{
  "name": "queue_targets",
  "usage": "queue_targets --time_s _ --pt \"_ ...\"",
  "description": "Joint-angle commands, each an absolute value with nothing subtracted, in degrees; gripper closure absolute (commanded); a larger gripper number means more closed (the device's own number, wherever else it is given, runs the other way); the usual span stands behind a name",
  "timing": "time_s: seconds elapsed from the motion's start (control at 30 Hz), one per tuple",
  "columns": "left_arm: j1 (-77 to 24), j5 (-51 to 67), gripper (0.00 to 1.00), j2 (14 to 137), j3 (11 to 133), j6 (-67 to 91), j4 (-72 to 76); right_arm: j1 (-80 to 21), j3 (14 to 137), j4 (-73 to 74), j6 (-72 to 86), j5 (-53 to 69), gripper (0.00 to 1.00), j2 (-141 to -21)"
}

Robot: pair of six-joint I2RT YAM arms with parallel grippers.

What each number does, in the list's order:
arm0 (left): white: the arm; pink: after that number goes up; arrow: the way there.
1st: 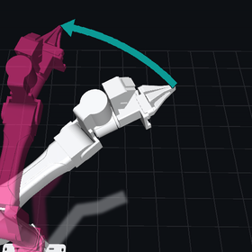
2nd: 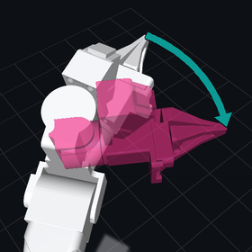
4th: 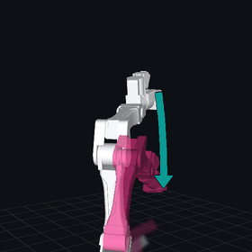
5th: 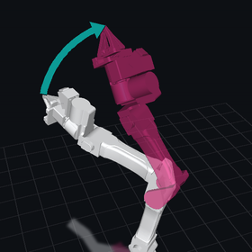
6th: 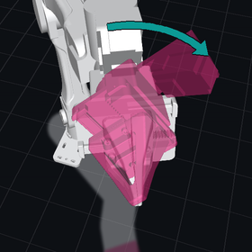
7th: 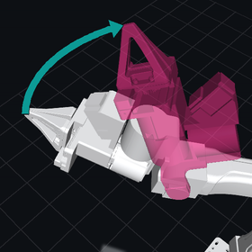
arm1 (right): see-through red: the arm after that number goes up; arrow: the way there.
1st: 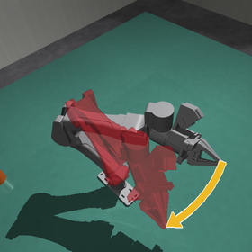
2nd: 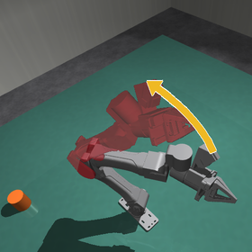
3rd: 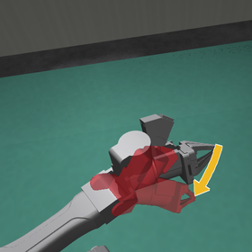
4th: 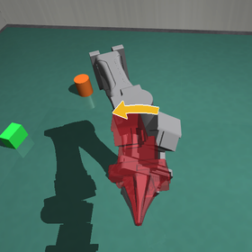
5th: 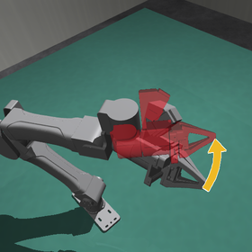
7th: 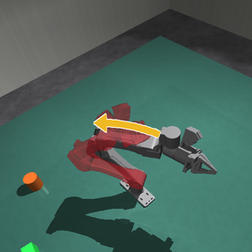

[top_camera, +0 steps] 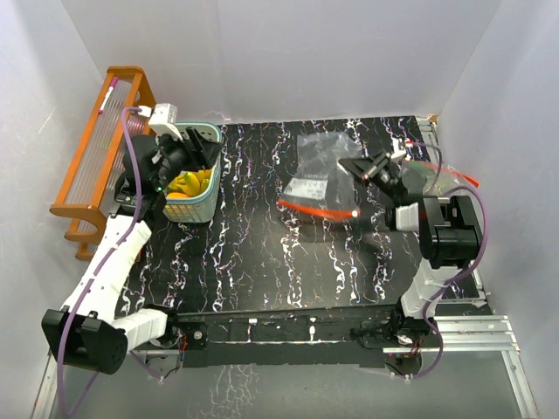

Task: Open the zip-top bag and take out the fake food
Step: Place the fake vegetable in the bin, then place the zipper food storage bag at the center of the board.

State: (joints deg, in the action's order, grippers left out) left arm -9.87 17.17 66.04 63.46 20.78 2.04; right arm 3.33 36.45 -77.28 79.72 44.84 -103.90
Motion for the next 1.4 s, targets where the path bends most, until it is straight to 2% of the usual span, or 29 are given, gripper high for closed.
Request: queue_targets --time_s 0.0,0.23,0.43,0.47,0.5,0.57,0.6,0.67,0.7,0.73,0.77,0.8,1.03,1.13,1.37 --pt "-14.0 16.5 0.43 66.5 60.6 20.2 2.5 -0.9 50.0 -68.6 73.7 40.8 0.92 -108.8" --pt "-15.2 17.6 0.43 66.2 60.0 20.6 2.0 -3.2 66.6 -61.1 71.1 31.8 0.92 -117.4" --pt "-15.4 17.5 0.43 65.0 58.5 20.3 1.2 -3.2 68.9 -47.7 58.7 24.9 0.92 -113.3" --pt "-15.4 16.9 0.43 64.8 58.0 20.7 1.2 -3.3 67.8 -45.4 56.7 23.1 0.87 -111.7" --pt "-15.4 16.1 0.43 64.8 57.5 21.3 1.3 -3.3 67.1 -42.8 54.7 21.0 0.77 -110.2" --pt "-15.4 15.8 0.43 65.0 56.9 22.2 1.6 -3.2 67.0 -36.8 49.9 17.3 0.46 -107.0" --pt "-15.4 16.0 0.43 65.1 56.6 22.5 1.9 -3.2 67.2 -33.6 47.0 15.8 0.34 -105.6" --pt "-15.5 16.5 0.43 65.1 55.9 23.1 2.7 -3.2 67.3 -28.0 41.7 12.4 0.23 -102.1" --pt "-15.7 16.3 0.49 64.9 55.6 23.5 2.9 -3.2 67.1 -25.4 39.3 10.6 0.20 -99.6" --pt "-15.8 15.9 0.63 64.7 55.3 23.7 3.2 -3.2 66.7 -22.4 37.1 8.6 0.19 -96.8" --pt "-16.0 15.4 0.70 64.6 55.0 23.8 3.3 -3.3 66.3 -19.8 34.9 6.3 0.18 -94.2" --pt "-16.2 15.1 0.71 64.5 54.7 23.9 3.5 -3.5 65.6 -17.8 32.1 3.2 0.18 -91.7" --pt "-19.5 15.6 0.55 67.6 54.1 24.9 7.0 -3.8 61.2 -1.9 19.9 -19.5 0.12 -80.2" --pt "-22.0 15.6 0.50 69.8 54.3 25.1 8.7 -3.4 58.1 -1.3 18.9 -19.7 0.08 -77.9" --pt "-27.4 13.8 0.43 71.8 54.9 25.3 10.2 -1.6 58.1 4.9 20.8 -25.0 0.08 -76.6"
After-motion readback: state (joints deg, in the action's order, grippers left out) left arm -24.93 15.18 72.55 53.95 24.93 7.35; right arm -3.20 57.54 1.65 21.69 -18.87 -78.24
